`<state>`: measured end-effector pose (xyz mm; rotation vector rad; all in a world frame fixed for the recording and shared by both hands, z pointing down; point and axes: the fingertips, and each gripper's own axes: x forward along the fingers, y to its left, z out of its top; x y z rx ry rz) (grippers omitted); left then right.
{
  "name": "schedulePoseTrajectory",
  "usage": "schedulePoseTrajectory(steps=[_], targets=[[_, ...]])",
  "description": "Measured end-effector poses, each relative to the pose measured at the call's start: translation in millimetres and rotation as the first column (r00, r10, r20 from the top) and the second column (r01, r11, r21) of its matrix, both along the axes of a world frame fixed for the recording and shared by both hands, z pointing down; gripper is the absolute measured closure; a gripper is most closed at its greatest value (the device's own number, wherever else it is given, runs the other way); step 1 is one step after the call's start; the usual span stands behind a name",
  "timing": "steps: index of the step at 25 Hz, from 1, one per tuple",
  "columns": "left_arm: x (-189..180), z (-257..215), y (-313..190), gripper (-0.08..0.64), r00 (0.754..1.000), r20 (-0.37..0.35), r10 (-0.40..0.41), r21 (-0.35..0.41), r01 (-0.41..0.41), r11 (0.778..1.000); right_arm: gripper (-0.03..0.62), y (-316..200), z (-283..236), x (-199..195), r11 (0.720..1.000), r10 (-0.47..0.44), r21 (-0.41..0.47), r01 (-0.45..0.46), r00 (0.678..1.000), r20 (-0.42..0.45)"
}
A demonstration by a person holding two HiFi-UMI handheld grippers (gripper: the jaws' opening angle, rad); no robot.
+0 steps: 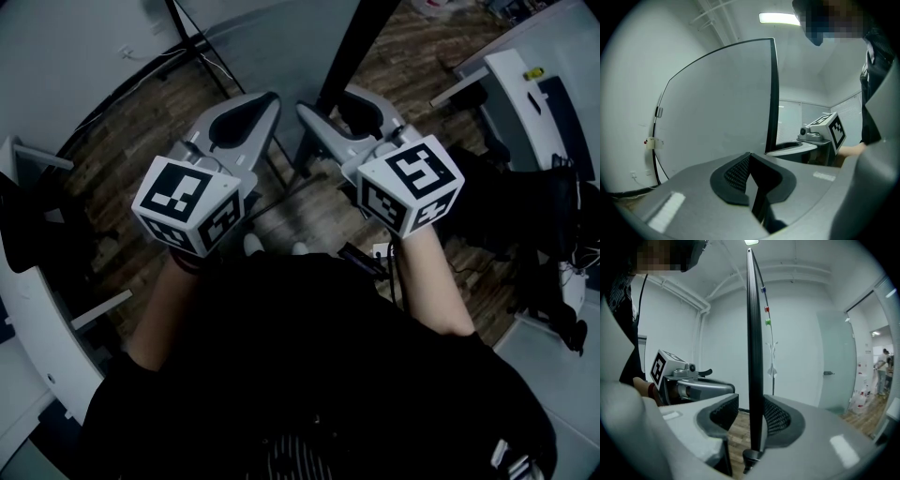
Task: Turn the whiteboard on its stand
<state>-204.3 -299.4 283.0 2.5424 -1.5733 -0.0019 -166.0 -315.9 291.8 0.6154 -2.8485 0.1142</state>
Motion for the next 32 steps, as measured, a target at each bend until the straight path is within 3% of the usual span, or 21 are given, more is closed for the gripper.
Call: schedulePoseTrajectory(steps=[3,8,25,32], targets=[[0,2,-1,0.558,1.000,0.001,0.006,-0.005,-0.006,1.000,0.434,-4,2,-1,0.999,0.034,0.003,-0.034,0.999,-0.007],[0,4,-7,0.558,1.000,0.000,0.016,-0.009,-0.016,1.000,0.506,-13,2,1,0.997,0.081,0.011,-0.081,0.997,-0.015],[2,10,-11,0.558,1.000,-0.012,0.014,-0.022,-0.014,1.000,0.512,-14,3,2,0.996,0.088,-0.019,-0.088,0.996,0.002],[7,12,-6,0.558,1.000,0.018,0.012,-0.045,-0.011,0.999,0.509,-17,-1,5,0.998,0.060,-0.019,-0.060,0.998,0.012]])
